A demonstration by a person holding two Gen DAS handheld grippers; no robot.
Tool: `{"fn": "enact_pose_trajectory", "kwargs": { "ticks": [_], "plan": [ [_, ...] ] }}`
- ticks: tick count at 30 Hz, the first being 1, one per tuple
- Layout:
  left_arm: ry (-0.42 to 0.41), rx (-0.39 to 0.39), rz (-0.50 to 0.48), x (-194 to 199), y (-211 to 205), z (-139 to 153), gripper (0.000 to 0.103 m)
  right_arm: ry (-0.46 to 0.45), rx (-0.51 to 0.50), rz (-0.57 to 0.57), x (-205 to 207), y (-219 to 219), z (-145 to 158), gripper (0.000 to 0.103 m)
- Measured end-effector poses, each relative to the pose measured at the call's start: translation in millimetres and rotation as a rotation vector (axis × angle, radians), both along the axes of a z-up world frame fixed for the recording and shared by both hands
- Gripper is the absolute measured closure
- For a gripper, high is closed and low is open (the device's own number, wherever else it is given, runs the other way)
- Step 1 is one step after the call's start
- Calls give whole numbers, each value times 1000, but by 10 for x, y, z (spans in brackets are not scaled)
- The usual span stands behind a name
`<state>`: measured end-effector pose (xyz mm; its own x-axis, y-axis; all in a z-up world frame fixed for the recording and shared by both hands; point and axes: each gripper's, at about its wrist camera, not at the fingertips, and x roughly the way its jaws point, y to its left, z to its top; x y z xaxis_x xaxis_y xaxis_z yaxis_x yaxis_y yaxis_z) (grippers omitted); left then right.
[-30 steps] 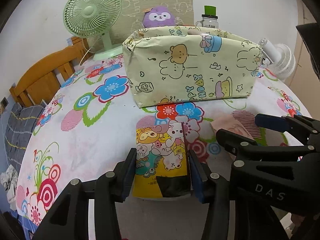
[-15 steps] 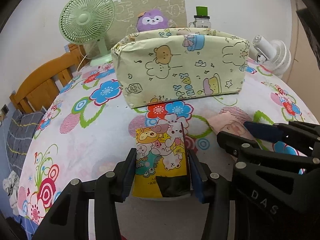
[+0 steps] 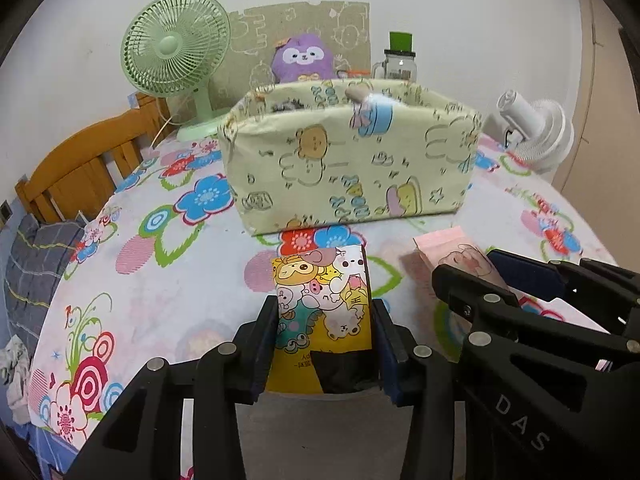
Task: Organize soft objects
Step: 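Lift the yellow packet with the left tool while the right tool carries the pink pack over the box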
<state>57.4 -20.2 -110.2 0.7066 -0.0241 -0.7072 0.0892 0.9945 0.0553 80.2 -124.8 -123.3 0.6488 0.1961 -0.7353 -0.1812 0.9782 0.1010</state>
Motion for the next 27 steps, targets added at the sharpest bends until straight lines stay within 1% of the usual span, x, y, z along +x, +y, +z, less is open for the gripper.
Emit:
{"fn": "enact_pose_trajectory", "kwargs": {
  "ticks": [10,14,20,27],
  "plan": [
    [-56,-28,-5,-82,-61,357,58,-76,22,-22,-125,-94,369,62],
    [-79,-24,-1,-116,-76,482,58,-101,9,-36,-180,-99,517,62],
    [-116,-23,-1,-185,-101,709,58,-137,19,-38,-257,-136,744,62],
    [-166,-36,-14,-251,-118,980,58,-185,10,-52,-340,-172,1043,62]
  ]
}}
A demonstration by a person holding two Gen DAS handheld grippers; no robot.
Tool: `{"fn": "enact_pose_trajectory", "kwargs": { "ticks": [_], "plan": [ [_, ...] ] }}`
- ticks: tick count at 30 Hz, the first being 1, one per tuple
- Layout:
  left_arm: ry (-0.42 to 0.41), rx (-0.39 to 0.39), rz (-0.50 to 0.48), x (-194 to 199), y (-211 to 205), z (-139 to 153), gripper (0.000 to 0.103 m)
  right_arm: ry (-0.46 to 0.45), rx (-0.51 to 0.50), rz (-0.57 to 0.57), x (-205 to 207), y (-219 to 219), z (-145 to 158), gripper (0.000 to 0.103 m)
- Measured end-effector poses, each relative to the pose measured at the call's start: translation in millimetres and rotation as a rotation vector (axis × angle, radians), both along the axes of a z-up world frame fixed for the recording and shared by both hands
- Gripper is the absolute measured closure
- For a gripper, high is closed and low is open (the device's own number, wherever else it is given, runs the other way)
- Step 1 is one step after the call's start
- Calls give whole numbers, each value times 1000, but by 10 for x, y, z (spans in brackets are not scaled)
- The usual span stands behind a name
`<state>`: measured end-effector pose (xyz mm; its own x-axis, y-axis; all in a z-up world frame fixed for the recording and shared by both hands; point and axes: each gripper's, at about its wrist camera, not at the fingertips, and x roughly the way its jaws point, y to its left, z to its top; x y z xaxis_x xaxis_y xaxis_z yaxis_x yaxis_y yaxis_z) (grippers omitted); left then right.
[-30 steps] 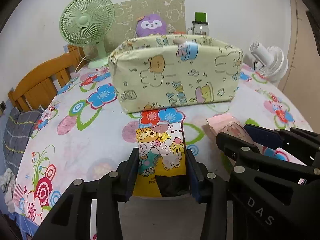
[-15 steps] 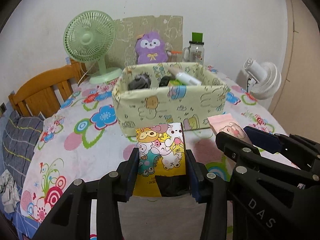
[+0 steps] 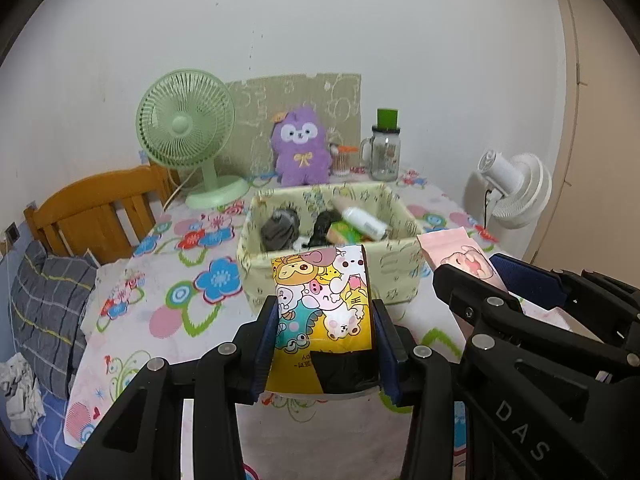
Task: Organize soft objects
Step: 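Lift the yellow packet with the left tool while the right tool carries the pink pack over the box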
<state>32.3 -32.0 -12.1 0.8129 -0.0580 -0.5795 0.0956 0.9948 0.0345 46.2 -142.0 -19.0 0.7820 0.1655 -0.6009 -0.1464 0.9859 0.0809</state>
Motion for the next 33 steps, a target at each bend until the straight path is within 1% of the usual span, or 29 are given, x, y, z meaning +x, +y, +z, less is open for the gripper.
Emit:
{"fn": "enact_pose_trajectory", "kwargs": {
  "ticks": [8,11,14,16,22,33],
  "plan": [
    [-38,8,-1,7,-6,236,58,-33,22,-2,-13,-17,250,62],
    [-49,-3,-21,21,-16,322,58,-41,44,11,18,-33,331,62],
    [-62,-9,-49,37,-60,372,58,-58,41,15,46,-17,393,61],
    [-67,-11,-49,67,-68,391,58,-65,43,11,79,-22,421,61],
    [-63,-14,-55,261,-81,419,58,-67,39,5,248,-17,461,61],
    [-56,-31,-34,699,-21,410,58,-78,22,-2,703,60,468,61]
  ]
}}
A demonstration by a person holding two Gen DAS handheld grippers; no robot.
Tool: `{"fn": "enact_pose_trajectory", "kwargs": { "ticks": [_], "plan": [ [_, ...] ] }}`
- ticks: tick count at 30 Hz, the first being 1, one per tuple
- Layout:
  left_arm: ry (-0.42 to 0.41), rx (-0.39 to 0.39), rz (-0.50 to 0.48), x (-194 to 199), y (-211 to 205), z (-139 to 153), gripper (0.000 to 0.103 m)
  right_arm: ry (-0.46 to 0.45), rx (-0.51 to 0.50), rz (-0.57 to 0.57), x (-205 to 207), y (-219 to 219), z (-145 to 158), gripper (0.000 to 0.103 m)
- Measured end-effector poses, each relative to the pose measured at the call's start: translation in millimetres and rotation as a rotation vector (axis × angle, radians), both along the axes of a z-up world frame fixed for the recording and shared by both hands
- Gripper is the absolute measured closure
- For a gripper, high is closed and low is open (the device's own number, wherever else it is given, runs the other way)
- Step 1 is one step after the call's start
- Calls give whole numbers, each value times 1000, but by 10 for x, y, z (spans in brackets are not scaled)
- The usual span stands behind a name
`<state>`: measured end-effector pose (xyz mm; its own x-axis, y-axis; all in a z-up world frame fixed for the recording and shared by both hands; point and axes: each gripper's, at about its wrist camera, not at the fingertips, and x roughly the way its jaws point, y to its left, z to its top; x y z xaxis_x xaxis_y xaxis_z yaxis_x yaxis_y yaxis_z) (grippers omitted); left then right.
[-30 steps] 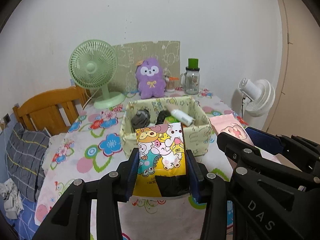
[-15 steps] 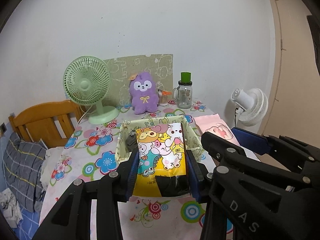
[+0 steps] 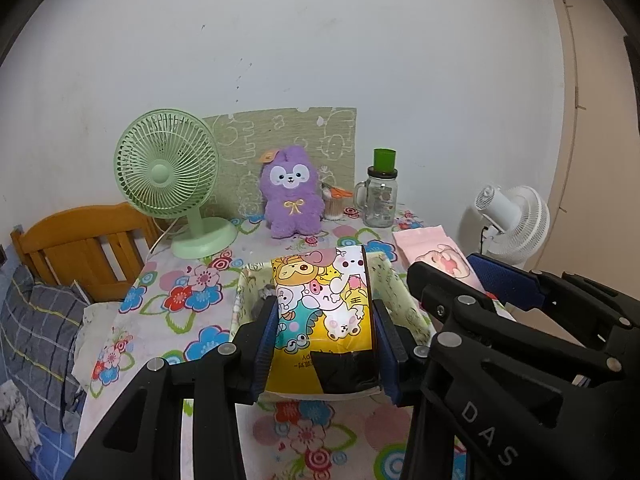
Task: Organize soft objects
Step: 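Lift the yellow packet with the left tool while the right tool carries the pink pack over the box, then open both tools to drop the yellow packet and pink pack into the box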
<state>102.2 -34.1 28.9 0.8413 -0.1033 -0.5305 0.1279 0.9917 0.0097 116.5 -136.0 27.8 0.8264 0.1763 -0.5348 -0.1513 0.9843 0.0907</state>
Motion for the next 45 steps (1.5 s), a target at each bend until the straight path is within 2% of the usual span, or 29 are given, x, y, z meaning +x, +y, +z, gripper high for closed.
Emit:
{"fn": "enact_pose_trajectory", "kwargs": {
  "ticks": [12,18,24,29,32,42,45],
  "plan": [
    [11,12,43,476,78,-117,57,23,12,0,508,64,-119,61],
    [62,-1,59,723,154,-266,57,67,25,27,746,134,-266,61],
    [93,4,52,864,168,-383,52,94,43,34,927,164,-398,61],
    [133,8,49,981,176,-540,34,122,46,37,1048,175,-525,61],
    [152,5,46,1020,190,-615,26,137,47,46,1076,177,-603,61],
    [170,26,57,1012,247,-700,20,167,59,84,1168,267,-768,61],
    [178,17,61,1012,300,-709,15,168,68,110,1186,327,-785,59]
  ]
}}
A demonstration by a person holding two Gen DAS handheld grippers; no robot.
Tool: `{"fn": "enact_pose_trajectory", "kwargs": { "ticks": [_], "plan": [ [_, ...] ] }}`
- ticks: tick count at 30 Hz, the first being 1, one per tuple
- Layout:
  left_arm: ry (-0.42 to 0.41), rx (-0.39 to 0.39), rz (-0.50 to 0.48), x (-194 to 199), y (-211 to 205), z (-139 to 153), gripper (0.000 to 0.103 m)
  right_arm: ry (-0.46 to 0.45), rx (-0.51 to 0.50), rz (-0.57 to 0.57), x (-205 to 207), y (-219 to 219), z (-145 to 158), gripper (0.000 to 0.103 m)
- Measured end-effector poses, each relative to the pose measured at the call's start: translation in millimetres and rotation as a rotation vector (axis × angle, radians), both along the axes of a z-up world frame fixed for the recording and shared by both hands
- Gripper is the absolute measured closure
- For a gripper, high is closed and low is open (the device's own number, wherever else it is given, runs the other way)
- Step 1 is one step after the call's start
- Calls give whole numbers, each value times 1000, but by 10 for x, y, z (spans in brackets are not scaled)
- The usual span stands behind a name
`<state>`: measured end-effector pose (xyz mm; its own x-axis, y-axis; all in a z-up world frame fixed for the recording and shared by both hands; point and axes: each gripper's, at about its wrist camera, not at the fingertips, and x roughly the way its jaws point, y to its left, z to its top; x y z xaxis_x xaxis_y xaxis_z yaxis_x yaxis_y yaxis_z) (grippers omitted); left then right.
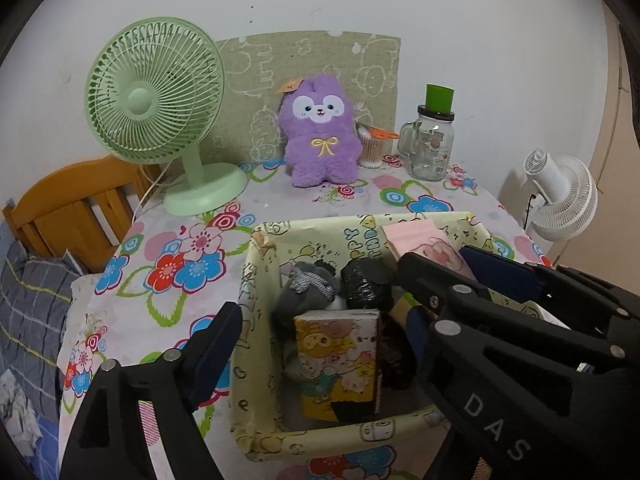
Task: Organize soft objects
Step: 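Open both tools to drop the yellow packet and pink pack into the box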
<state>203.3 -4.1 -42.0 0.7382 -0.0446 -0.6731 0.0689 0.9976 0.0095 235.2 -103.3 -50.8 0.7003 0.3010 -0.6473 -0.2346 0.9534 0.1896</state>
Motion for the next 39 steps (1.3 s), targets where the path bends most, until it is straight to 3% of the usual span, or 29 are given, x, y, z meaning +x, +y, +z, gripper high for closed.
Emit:
{"fn": "enact_pose_trajectory", "kwargs": {
  "ticks": [3,5,11,31,39],
  "plan": [
    [8,-14,11,19,44,-1,14,1,2,15,-5,56,-22,55],
    [11,-29,-1,20,53,-1,12,20,33,27,8,44,-33,37],
    [-7,-22,-23,-31,-6,47,10,2,20,5,-50,9,10,25],
    [-63,5,-47,-405,-245,229,4,-62,-45,-72,-495,-283,234,23],
    [-81,8,-40,-602,-279,308,1,-100,-63,-105,-757,-407,329,17]
  ]
}}
